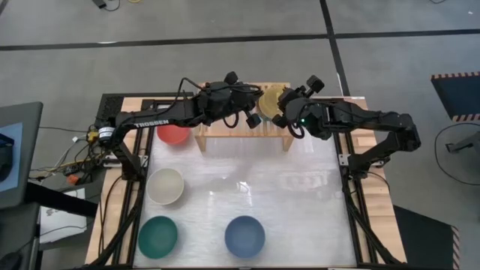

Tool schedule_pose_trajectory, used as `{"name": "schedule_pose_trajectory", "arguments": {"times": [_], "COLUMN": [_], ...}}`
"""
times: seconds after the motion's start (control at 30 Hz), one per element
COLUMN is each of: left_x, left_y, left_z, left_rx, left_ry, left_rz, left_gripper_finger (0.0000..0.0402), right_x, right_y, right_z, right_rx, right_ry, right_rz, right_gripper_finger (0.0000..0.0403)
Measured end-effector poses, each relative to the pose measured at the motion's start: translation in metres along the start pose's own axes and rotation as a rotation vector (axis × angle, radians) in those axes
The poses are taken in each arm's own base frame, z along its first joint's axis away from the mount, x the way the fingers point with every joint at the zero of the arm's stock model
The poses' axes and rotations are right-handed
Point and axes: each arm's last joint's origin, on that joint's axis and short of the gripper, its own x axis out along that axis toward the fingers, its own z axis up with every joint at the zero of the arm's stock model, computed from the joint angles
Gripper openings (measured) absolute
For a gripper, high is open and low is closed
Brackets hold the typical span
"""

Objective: Place and stack bowls onto a shelf
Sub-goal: Stack the small yellow transparent bowl on top of the small red transparent bowl on the shelf

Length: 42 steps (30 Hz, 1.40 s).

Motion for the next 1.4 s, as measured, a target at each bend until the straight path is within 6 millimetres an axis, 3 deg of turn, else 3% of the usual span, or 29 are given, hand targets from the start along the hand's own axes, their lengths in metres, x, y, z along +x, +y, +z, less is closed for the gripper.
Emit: {"name": "schedule_pose_trajectory", "arguments": {"times": [0.37,0.47,0.6,0.8,0.9,1.03,1.23,1.4], "left_x": [-0.001,0.0,0.0,0.0,0.0,0.0,0.006,0.011], "left_y": [0.001,0.002,0.002,0.003,0.003,0.005,0.019,0.037], "left_z": [0.0,-0.002,-0.004,-0.003,-0.003,-0.003,-0.013,-0.022], "left_rx": [-0.029,-0.017,-0.003,-0.01,-0.015,-0.027,-0.163,-0.273], "left_ry": [0.012,0.029,0.045,0.035,0.036,0.041,0.096,0.15], "left_rz": [0.068,0.079,0.067,0.043,0.055,0.074,0.064,0.067], "left_gripper_finger": [0.0131,0.0145,0.012,0.0018,0.0009,0.0002,0.0001,0.0001], "right_x": [-0.005,-0.009,-0.014,-0.016,-0.016,-0.016,-0.007,0.002], "right_y": [-0.007,-0.01,-0.011,-0.015,-0.015,-0.013,-0.019,-0.034], "right_z": [0.004,0.005,0.009,0.013,0.013,0.014,0.009,-0.002], "right_rx": [-0.031,-0.047,-0.074,-0.081,-0.081,0.019,0.26,0.335], "right_ry": [-0.04,-0.059,-0.104,-0.135,-0.137,-0.144,-0.113,-0.029], "right_rz": [0.001,0.022,0.044,0.044,0.05,0.076,0.209,0.084], "right_gripper_finger": [0.0026,0.0024,0.0024,0.0024,0.0027,0.0067,0.0166,0.0252]}}
